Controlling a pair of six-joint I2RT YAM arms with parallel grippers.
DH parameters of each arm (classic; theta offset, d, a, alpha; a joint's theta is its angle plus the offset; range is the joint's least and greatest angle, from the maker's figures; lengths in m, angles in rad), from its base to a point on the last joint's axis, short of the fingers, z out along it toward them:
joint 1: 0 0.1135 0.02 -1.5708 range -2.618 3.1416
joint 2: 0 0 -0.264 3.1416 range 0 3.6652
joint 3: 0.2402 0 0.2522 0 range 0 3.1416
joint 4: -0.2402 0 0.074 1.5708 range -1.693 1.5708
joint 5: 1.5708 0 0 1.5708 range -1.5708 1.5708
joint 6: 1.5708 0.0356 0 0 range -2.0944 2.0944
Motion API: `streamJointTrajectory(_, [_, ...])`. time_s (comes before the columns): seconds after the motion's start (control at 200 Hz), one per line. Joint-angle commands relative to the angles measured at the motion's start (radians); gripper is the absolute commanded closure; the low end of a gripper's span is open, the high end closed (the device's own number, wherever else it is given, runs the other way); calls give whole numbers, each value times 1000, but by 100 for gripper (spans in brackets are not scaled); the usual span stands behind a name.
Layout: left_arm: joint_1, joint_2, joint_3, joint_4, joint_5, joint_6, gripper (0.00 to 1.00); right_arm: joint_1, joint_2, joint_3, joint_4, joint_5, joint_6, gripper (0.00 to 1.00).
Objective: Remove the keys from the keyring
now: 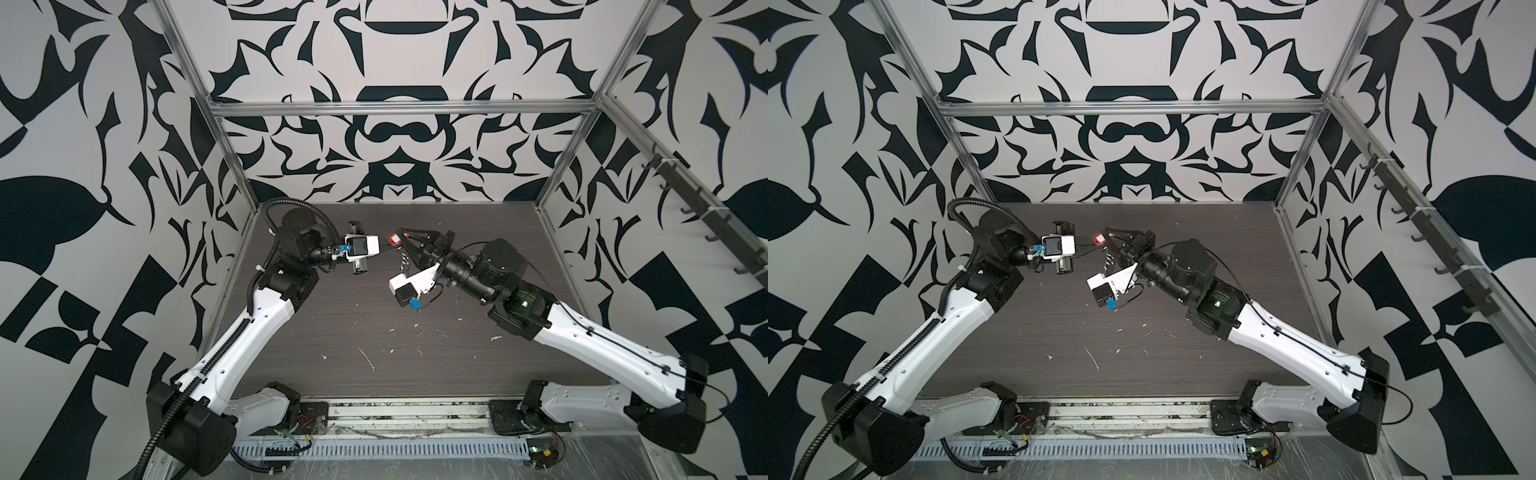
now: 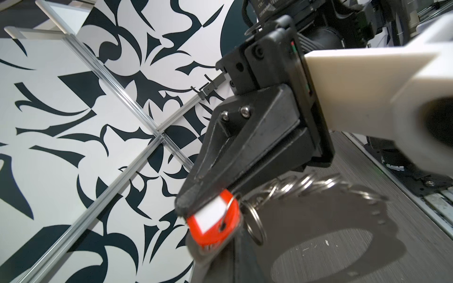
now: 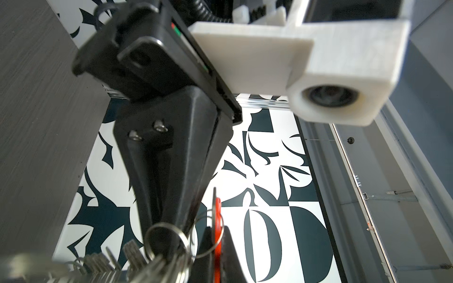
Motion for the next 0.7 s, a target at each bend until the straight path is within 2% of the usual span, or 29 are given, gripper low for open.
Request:
streamJointTrajectory(0.0, [0, 15, -44, 47, -77, 26, 100, 41, -54, 24, 99, -64, 36, 100])
streamJointTrajectory(0.345, [-1, -20, -83, 106, -83, 52, 100, 30, -58, 79, -47, 12, 148, 100])
streamJointTrajectory(0.49, [-2, -31, -91, 99, -87, 48, 100, 31, -56, 82, -59, 22, 172, 79])
streamJointTrajectory(0.605, [-1, -32, -102, 103, -90, 44, 100, 30, -53, 80, -47, 47, 174, 71])
streamJointTrajectory(0.7, [-2, -30, -113, 125, -92, 33, 100, 30, -49, 76, -13, 58, 177, 70])
